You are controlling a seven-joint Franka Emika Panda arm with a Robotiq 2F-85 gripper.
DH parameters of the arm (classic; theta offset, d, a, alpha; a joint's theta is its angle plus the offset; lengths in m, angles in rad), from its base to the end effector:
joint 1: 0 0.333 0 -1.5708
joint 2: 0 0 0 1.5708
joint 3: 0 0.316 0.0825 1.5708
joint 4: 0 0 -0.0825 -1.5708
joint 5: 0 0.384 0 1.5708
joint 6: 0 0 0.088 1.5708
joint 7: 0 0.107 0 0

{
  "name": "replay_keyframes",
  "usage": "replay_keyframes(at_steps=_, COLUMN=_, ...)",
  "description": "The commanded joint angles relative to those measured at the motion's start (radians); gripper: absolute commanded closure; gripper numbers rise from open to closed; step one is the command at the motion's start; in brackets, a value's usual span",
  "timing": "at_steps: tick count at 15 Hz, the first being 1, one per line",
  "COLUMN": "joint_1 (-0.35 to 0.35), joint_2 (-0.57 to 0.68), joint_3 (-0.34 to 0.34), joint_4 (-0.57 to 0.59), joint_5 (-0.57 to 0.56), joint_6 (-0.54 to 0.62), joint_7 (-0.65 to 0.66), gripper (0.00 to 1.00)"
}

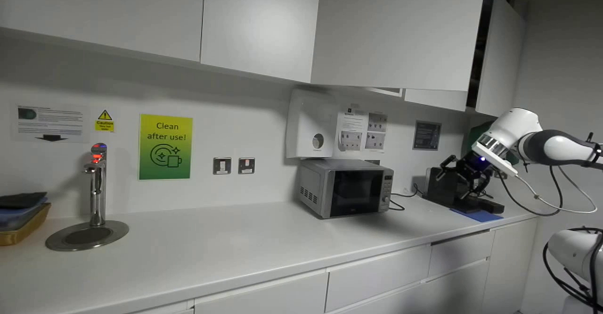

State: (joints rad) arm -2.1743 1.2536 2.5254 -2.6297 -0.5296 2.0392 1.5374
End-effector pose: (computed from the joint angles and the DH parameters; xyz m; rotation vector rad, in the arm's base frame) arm 0.3017 0.0278 0.5637 -2.3469 1.0895 -0.2765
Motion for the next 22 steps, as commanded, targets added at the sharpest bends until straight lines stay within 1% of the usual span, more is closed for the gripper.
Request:
replay_keyframes(at_steps=1, joint_1=-0.044, joint_2=-0.007, joint_3=-0.017, joint_4=0.019, joint_5=0.017, joint_6=-0.005, joint_7=-0.060, gripper=0.00)
replay_keyframes(at_steps=12, joint_1=-0.135, joint_2=-0.028, joint_3=-0.067, joint_4=0.053, joint_5=0.022, joint_6=0.010, joint_7=-0.145, gripper=0.00)
replay_keyframes(at_steps=22, joint_1=-0.141, joint_2=-0.077, joint_3=-0.166, joint_4=0.116, joint_5=0.041, joint_6=0.039, joint_7=-0.246, gripper=0.00)
